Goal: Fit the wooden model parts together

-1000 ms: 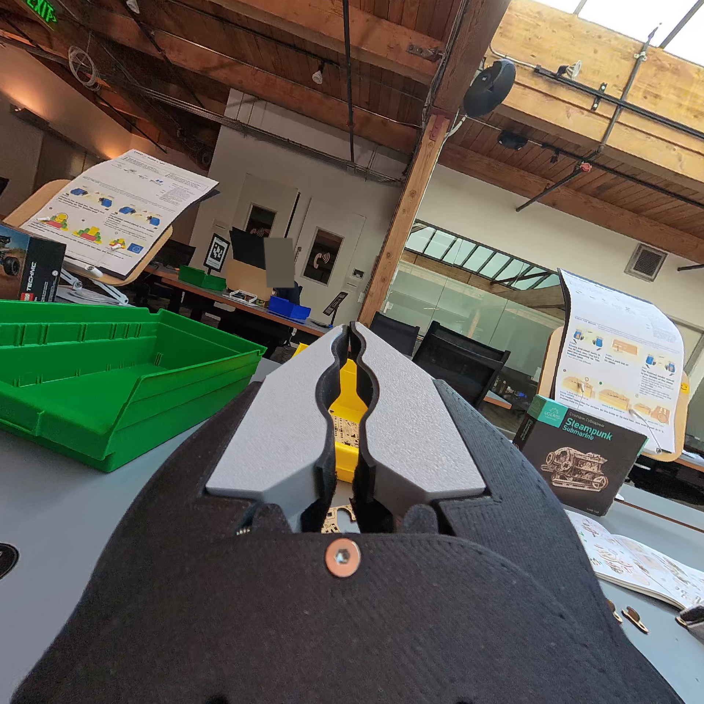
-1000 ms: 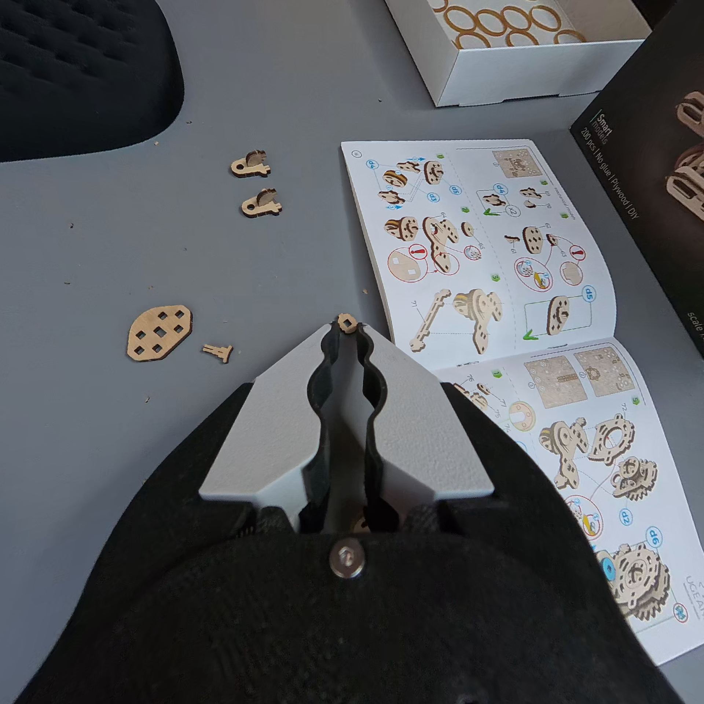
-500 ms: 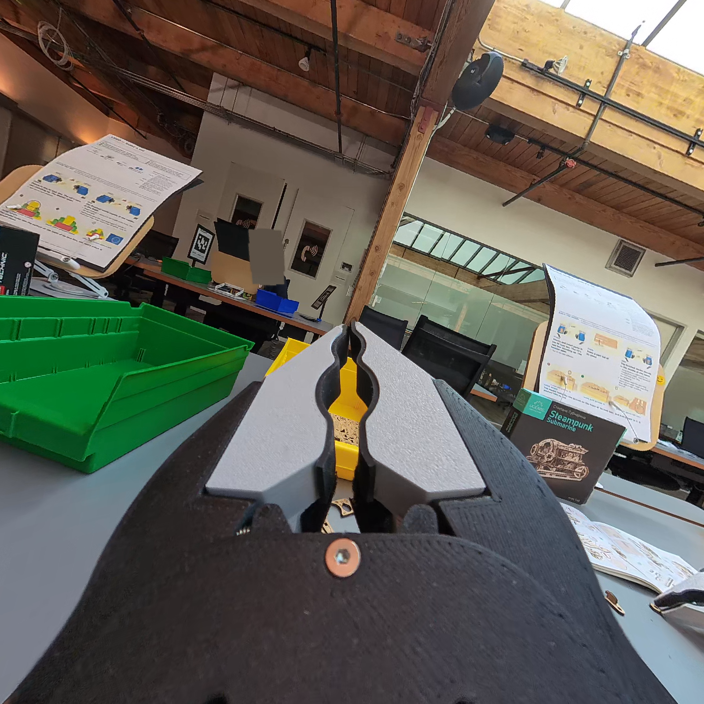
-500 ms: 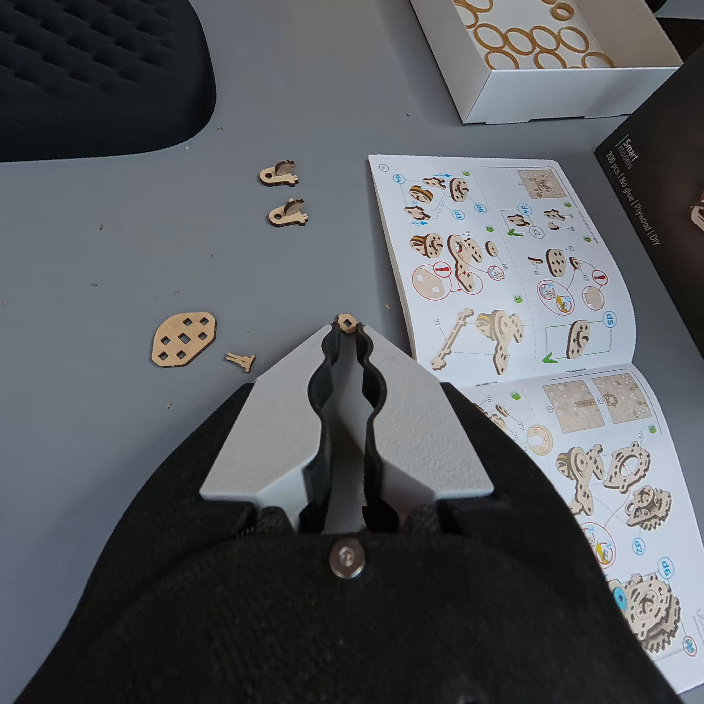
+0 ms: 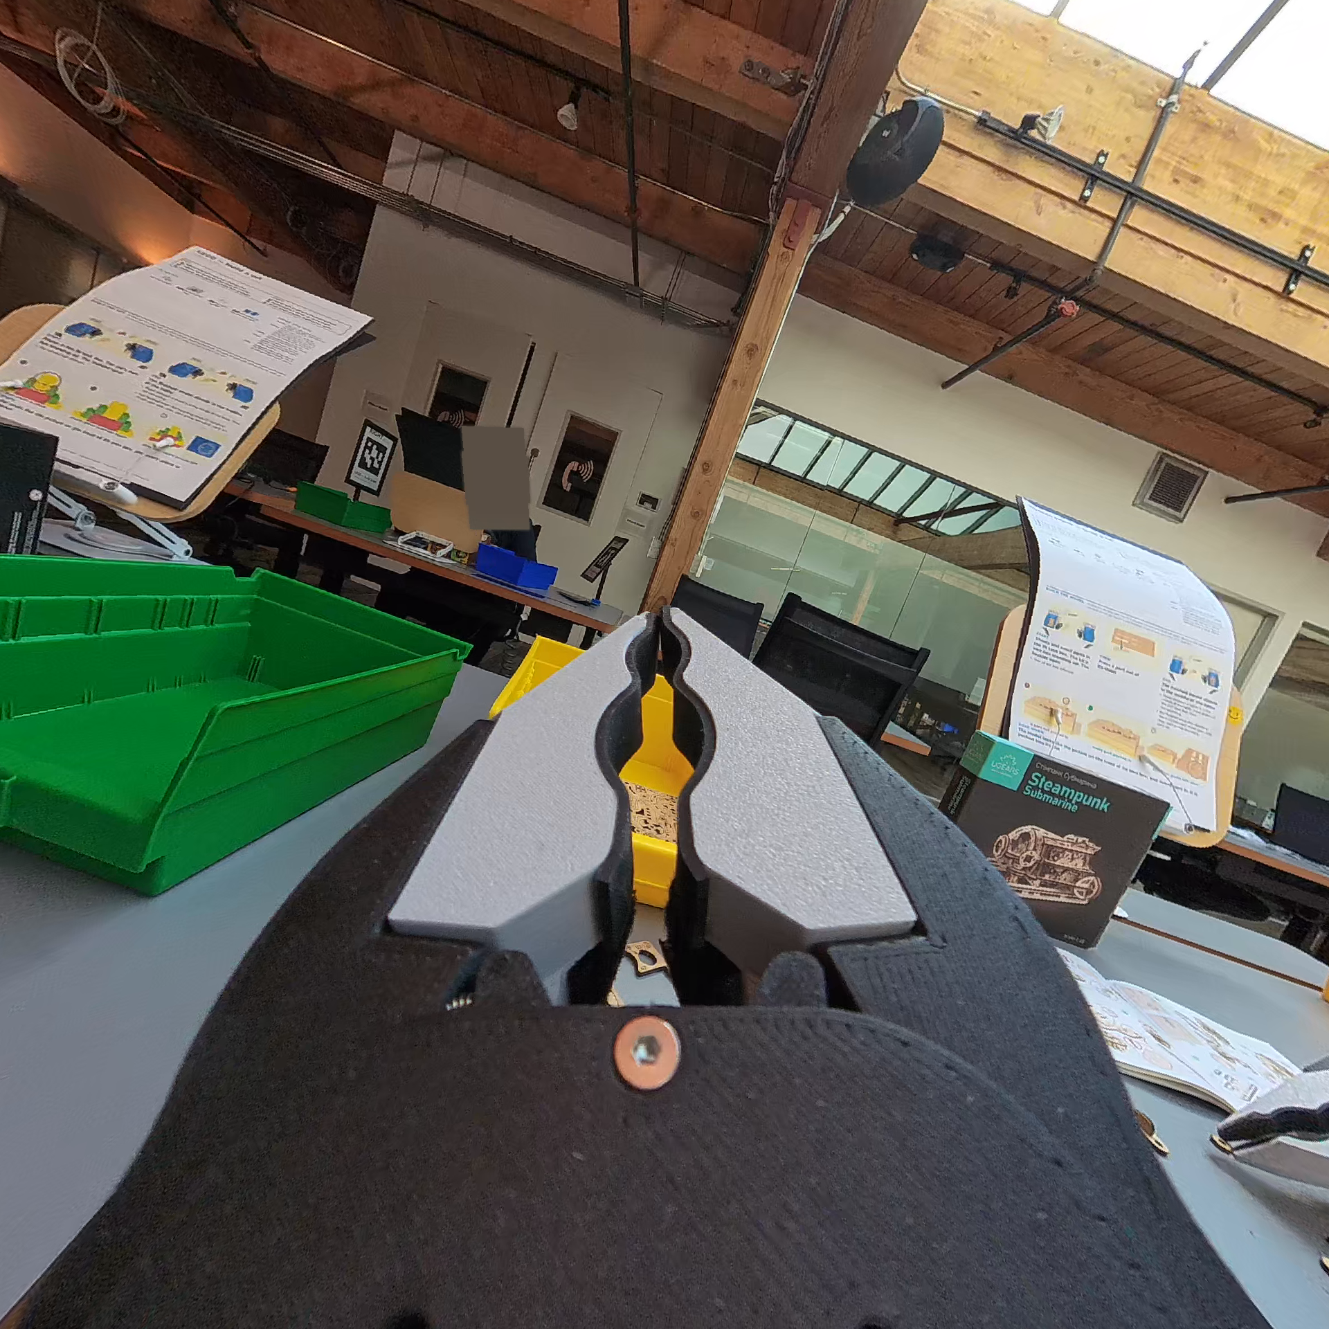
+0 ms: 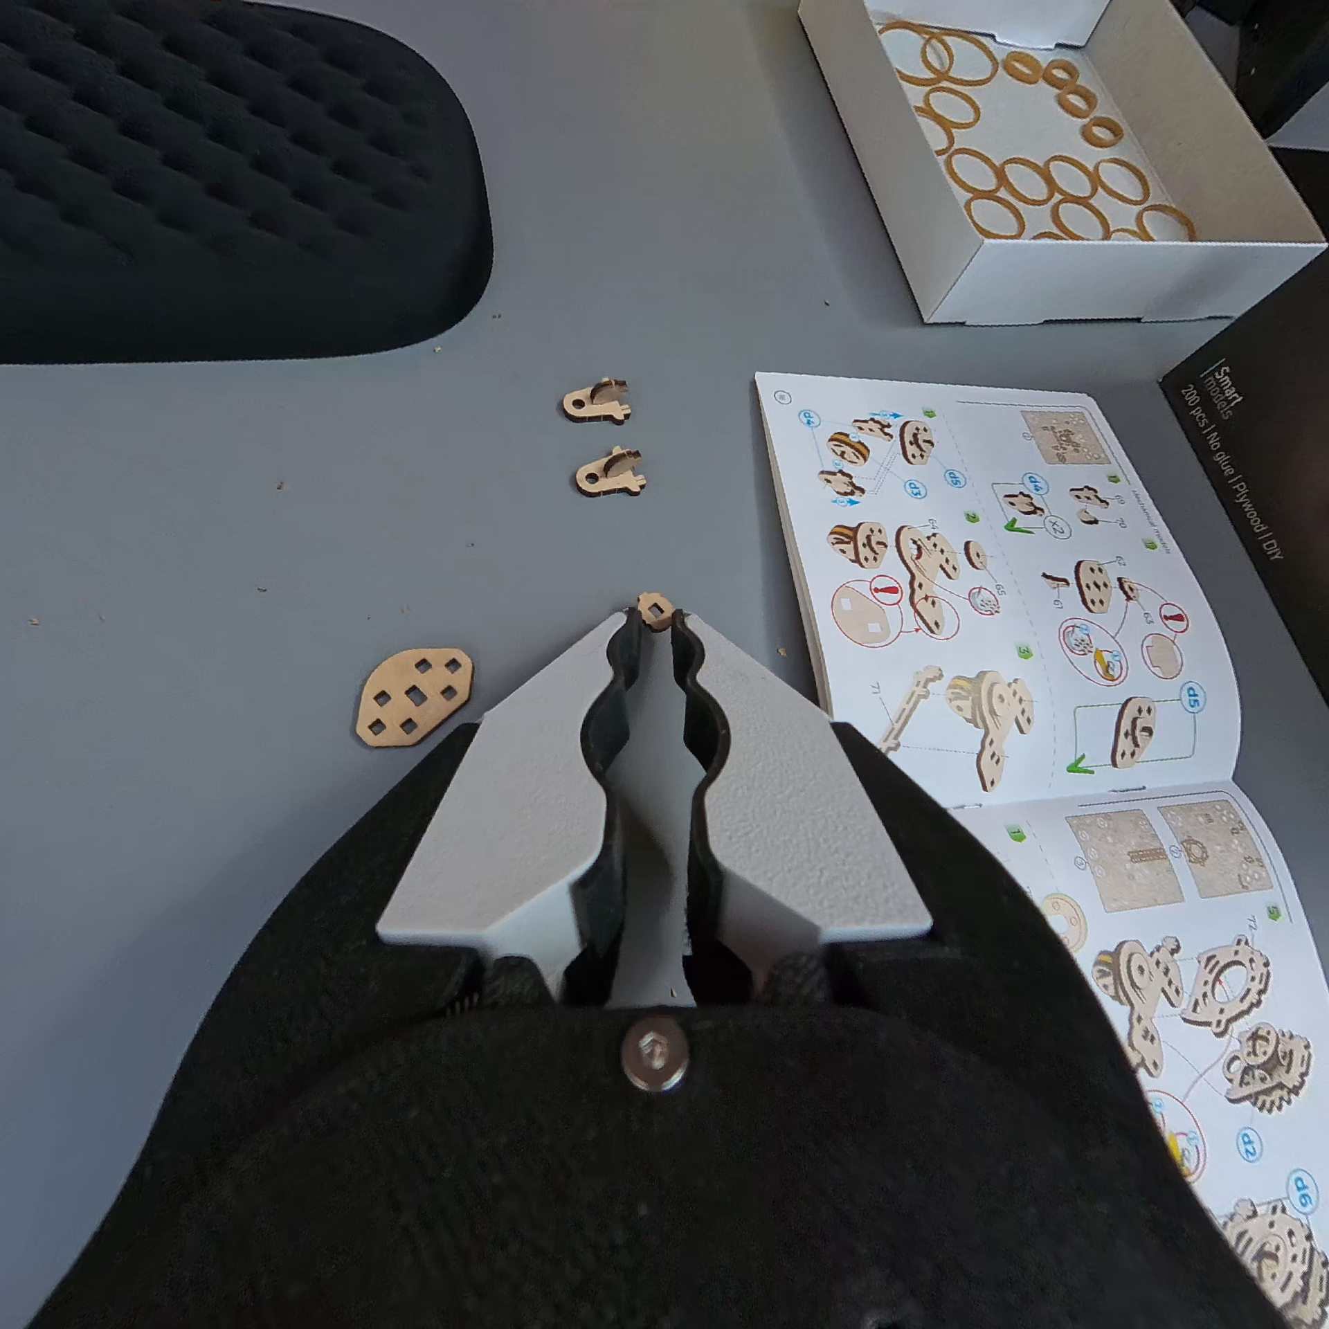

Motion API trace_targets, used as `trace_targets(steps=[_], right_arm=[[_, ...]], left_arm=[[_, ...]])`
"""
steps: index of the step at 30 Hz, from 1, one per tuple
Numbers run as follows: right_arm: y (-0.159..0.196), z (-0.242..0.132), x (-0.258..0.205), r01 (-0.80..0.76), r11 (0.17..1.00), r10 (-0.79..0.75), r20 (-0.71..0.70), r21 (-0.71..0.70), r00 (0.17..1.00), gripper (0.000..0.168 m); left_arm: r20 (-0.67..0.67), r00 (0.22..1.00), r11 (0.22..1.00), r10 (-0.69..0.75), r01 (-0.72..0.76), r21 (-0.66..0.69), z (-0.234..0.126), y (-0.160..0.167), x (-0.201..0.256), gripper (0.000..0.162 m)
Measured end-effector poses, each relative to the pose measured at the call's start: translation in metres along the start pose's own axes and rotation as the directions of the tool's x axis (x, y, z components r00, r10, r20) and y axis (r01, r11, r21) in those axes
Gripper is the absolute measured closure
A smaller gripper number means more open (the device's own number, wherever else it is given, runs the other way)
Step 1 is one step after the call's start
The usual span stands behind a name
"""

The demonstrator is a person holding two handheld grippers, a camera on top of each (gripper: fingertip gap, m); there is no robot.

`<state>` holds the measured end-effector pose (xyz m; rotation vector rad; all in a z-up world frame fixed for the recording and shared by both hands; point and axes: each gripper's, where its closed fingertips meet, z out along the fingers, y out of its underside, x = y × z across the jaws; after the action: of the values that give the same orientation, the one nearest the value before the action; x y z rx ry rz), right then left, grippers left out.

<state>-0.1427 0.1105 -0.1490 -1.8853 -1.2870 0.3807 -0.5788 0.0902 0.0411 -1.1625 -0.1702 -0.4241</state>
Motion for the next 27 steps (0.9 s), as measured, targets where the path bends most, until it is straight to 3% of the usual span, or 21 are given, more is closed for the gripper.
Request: trace_targets(steps=[9,18,21,27], right_arm=[[-0.035,0.014,-0.039,-0.005,0.998,-0.003,0.127,0.059,0.992,0.159],[-0.03,0.018,-0.044,-0.03,0.999,0.025,0.162,0.028,0.987,0.158],[-0.032,0.015,-0.047,-0.062,0.998,0.054,0.206,0.032,0.977,0.149],[-0.039,0.004,-0.042,0.039,0.997,-0.061,0.332,0.072,0.941,0.148]], left_arm=[[-0.022,1.0,1.0,0.004,-0.004,-0.023,0.005,0.006,0.008,0.162],[-0.023,1.0,0.999,0.018,-0.018,-0.034,0.007,0.008,0.011,0.162],[-0.027,1.0,0.999,0.012,-0.013,-0.034,0.007,0.009,0.011,0.162],[-0.028,0.999,0.999,0.018,-0.019,-0.039,0.006,0.009,0.011,0.162]])
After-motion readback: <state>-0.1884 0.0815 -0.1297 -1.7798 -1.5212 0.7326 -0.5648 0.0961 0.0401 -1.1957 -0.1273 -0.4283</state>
